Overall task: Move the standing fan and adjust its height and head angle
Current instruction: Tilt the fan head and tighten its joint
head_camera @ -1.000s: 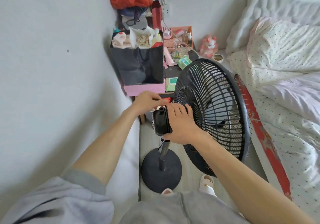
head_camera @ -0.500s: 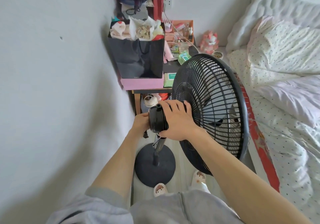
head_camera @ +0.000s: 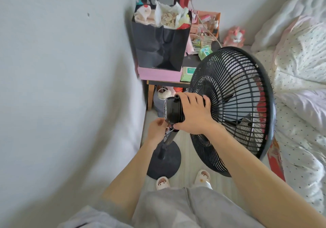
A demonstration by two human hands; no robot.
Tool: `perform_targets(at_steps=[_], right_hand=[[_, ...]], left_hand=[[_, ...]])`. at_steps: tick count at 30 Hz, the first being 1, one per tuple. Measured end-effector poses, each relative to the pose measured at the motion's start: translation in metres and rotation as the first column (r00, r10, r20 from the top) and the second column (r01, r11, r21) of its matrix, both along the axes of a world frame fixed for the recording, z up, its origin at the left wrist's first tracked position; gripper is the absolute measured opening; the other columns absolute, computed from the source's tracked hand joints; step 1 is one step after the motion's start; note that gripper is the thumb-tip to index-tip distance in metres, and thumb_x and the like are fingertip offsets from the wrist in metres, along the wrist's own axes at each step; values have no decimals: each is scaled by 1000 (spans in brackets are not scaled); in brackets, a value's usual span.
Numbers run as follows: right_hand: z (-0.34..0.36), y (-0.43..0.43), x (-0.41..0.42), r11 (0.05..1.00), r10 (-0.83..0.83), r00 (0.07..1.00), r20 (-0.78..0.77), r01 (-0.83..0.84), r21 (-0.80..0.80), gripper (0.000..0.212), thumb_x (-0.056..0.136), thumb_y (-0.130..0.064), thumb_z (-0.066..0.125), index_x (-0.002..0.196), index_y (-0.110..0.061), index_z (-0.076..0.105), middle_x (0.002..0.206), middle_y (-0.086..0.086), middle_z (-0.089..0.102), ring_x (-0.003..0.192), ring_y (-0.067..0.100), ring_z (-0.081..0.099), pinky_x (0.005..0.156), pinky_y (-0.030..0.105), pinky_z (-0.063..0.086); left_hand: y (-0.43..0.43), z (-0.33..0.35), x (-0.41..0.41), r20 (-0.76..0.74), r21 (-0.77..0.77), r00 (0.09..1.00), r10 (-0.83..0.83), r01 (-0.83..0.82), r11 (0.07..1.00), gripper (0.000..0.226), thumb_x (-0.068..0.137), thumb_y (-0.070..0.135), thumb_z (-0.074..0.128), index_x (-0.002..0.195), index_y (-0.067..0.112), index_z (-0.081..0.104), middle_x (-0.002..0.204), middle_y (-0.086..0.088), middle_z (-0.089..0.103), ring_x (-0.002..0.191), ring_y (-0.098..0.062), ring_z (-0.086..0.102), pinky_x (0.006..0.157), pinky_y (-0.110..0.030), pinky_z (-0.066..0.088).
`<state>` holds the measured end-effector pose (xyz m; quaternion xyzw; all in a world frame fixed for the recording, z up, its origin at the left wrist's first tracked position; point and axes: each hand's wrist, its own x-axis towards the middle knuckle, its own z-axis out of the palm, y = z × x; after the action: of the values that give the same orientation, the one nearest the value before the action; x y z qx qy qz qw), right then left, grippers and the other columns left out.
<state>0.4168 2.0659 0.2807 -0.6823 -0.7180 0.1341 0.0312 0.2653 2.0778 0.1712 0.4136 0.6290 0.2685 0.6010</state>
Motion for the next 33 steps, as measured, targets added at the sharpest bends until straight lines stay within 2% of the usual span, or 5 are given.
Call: perform_targets(at_steps=[6,14,22,27,33], right_hand=[[4,1,-4,1000,-1,1000,16,1,-9,104,68,-58,75,152,-29,20,155,0,30,145,26,22,120,51,3],[4,-2,-3,1000,0,1000,25,0,3,103,68,-60,74,151,-28,22,153,1,32,144,27,23,120,52,4],[2,-1,-10,1000,12,999,52,-12,0,105,69,-62,73,153,-27,20,154,1,30,145,27,21,119,52,3],[1,1,-9,1000,7,998,60,-7,-7,105,68,-62,73,152,-28,19,153,1,30,144,27,21,119,52,4],[2,3,-8,1000,-6,997,77,8,-21,107,69,-62,73,153,-26,18,154,2,30,145,28,21,119,53,5]], left_hand=[[-7,4,-8,99,-69,994,-48,55,996,10,101,13,57,97,12,67,85,-2,71,64,-4,68,56,-14,53],[-12,2,-15,279,-269,950,142,-64,961,6,97,23,65,93,25,69,87,7,77,94,-14,67,92,-36,47],[-21,8,-3,383,-340,790,479,-362,868,7,95,29,68,102,30,68,81,5,76,78,-13,62,58,-23,40],[-28,9,11,392,-302,774,497,-402,864,9,96,35,67,104,32,67,97,0,74,84,-13,67,59,-17,47],[-26,6,14,425,-254,750,508,-440,862,10,96,26,67,105,23,68,107,-8,72,63,-6,62,49,-14,48]])
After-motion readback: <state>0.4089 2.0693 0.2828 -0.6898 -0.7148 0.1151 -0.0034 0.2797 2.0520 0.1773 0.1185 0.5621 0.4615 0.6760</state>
